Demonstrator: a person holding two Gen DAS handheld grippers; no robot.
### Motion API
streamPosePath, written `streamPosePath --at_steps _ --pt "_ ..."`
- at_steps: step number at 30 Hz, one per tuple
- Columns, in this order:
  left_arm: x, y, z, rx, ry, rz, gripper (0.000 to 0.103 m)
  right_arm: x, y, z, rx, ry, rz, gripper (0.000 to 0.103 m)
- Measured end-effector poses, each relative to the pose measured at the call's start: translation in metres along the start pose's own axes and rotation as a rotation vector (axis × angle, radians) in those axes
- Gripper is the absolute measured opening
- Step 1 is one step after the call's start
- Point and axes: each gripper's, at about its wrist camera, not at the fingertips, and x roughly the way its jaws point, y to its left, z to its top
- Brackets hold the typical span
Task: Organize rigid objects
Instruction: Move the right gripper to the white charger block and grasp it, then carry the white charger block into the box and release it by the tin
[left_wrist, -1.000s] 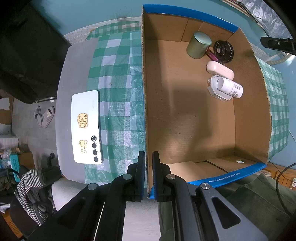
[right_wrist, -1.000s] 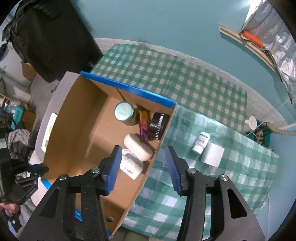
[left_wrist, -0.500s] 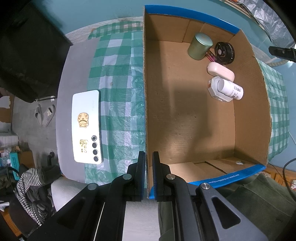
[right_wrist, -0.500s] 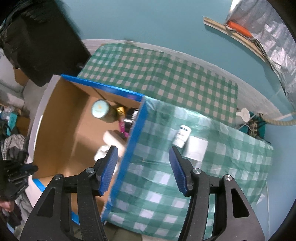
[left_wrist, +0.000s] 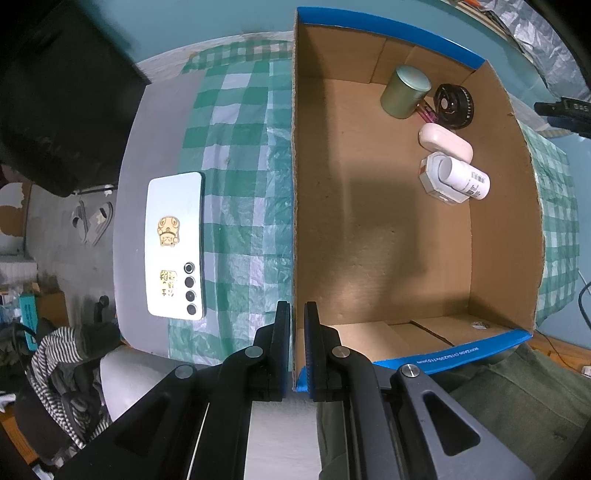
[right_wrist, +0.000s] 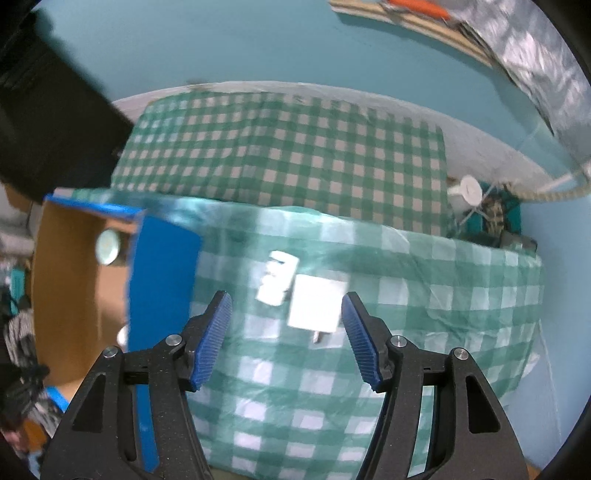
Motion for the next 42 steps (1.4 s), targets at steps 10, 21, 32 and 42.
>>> streamPosePath --at_steps 10,21,32,42 --pt "0.000 -0.001 -0.001 -0.028 0.003 0.011 0.007 0.054 -0.029 0.005 0.086 0.081 0.051 0.062" --pt "0.001 -0.001 -0.002 -0.068 0.005 0.021 0.007 0.083 -0.036 0.004 0.061 0.137 0.009 0.062" --pt "0.001 -0.001 -0.002 -0.081 0.008 0.025 0.007 0.098 -0.035 0.004 0.040 0.162 0.011 0.051" --pt "0.002 -0.001 -0.004 -0.080 0.011 0.024 0.007 0.099 -0.037 -0.006 0.045 0.164 -0.014 0.050"
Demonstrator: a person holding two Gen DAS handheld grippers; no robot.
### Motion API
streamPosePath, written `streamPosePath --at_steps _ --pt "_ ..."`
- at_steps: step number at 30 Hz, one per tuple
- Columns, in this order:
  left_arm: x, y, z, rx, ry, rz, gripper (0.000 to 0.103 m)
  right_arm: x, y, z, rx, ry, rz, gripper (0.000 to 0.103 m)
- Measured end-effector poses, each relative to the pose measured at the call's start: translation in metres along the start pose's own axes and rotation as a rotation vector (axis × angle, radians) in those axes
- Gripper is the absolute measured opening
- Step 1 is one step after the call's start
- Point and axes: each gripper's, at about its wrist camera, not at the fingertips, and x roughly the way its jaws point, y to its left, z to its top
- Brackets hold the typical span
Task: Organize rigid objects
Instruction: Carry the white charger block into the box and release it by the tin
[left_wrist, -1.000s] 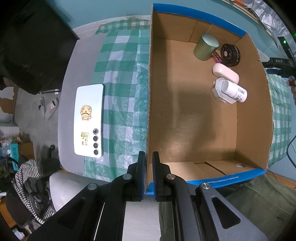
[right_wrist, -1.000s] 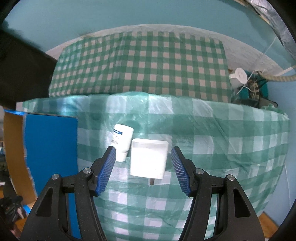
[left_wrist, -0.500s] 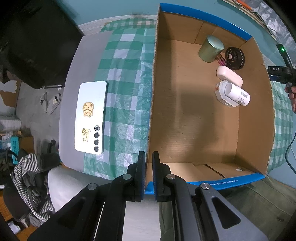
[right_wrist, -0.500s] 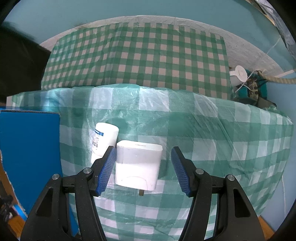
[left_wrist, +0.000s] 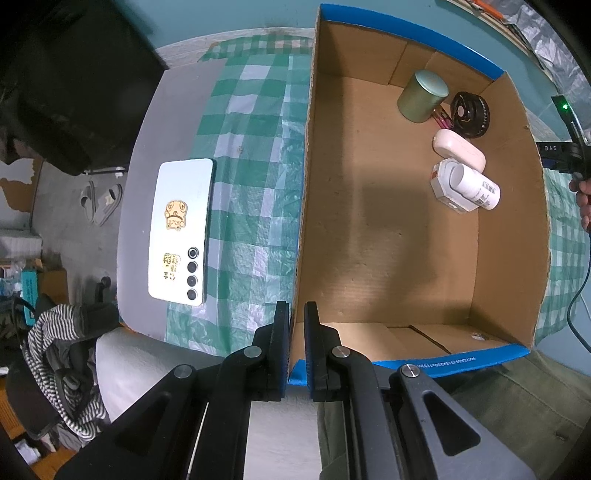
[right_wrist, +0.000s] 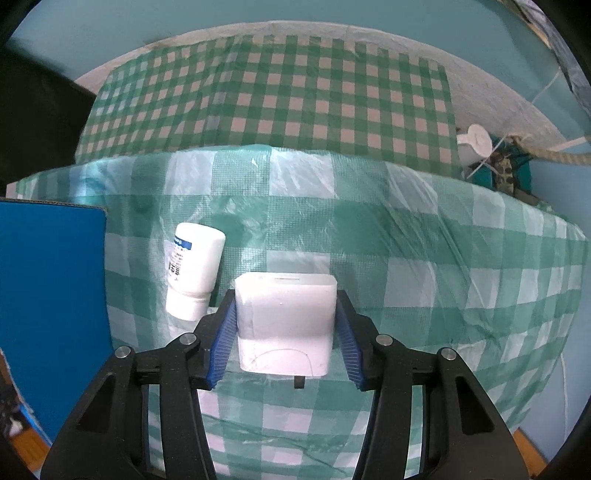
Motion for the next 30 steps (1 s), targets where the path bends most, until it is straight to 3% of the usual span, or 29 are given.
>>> streamPosePath --at_steps 8,30 --pt "0.001 0.001 -0.002 0.011 0.001 -0.007 0.007 -0.001 0.008 -0.007 -0.043 -0.024 -0.053 0.049" --pt "0.000 -0.002 -0.002 0.062 -0.003 -0.007 0.007 -0.059 0.031 -0.045 -0.103 -0.064 0.004 0.049"
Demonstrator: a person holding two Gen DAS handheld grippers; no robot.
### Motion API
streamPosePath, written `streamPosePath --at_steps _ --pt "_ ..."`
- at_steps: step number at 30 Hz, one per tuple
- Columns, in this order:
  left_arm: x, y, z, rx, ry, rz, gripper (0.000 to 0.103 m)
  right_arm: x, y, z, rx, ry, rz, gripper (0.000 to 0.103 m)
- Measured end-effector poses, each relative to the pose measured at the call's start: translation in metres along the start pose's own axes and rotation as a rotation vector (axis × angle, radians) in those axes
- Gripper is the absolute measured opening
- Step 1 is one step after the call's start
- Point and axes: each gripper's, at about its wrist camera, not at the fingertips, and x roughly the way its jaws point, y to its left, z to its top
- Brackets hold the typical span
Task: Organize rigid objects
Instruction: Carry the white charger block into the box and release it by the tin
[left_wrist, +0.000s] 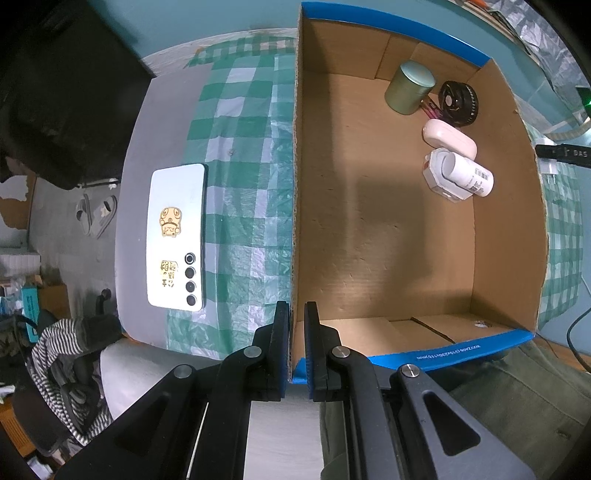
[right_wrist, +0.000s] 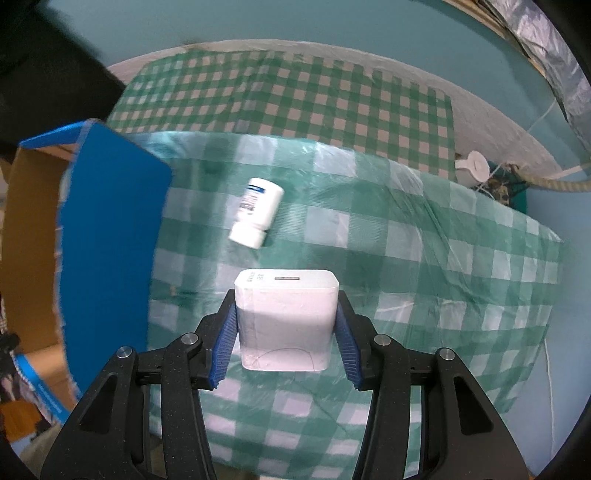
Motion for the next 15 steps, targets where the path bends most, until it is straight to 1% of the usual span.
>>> streamPosePath --at_steps 9,15 --pt "-0.001 0.000 -0.001 0.005 -0.002 0.001 0.007 -0.040 0.031 0.002 -0.061 -0.047 0.026 0.049" --pt "-0.001 0.000 -0.001 0.005 -0.001 0.002 0.007 -0.056 0.055 0.005 -0.123 -0.069 0.051 0.049"
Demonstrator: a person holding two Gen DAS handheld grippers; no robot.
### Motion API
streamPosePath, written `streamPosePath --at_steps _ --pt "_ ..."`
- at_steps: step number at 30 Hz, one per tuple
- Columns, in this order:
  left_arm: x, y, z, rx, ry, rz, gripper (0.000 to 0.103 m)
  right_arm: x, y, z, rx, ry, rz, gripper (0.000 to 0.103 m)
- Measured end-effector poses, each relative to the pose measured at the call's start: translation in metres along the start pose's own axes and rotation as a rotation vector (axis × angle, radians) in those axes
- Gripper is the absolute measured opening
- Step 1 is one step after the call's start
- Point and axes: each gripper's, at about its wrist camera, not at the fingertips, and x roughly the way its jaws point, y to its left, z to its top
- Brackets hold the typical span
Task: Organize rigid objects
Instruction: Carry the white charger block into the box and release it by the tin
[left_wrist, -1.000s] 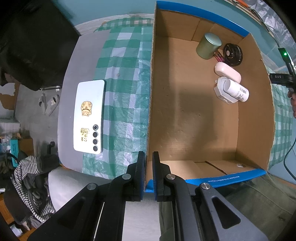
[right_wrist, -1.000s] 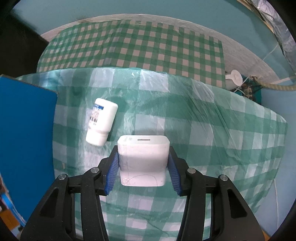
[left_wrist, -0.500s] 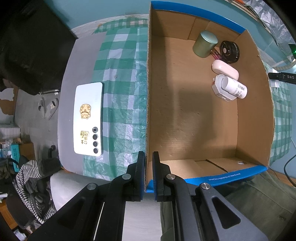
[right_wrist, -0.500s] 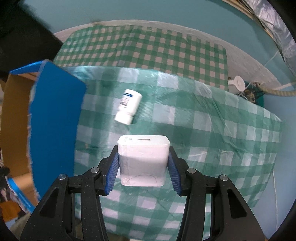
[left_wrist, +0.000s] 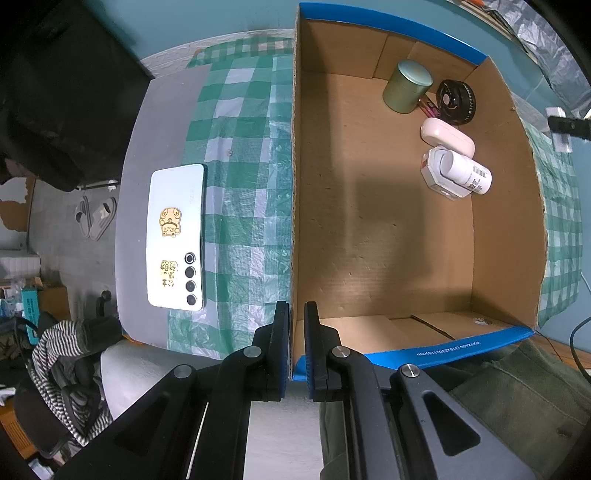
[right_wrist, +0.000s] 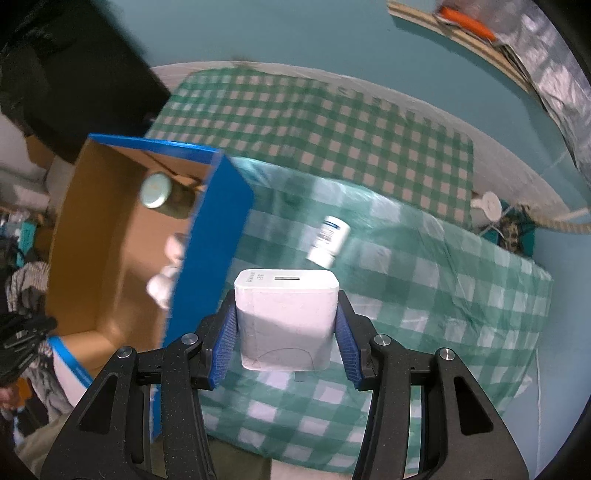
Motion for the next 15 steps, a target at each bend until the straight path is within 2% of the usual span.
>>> streamPosePath --at_steps 15 --pt "0.000 -0.001 0.000 0.000 -0.001 -0.002 0.007 -0.007 0.073 0.022 -0.152 -0.020 0.043 0.049"
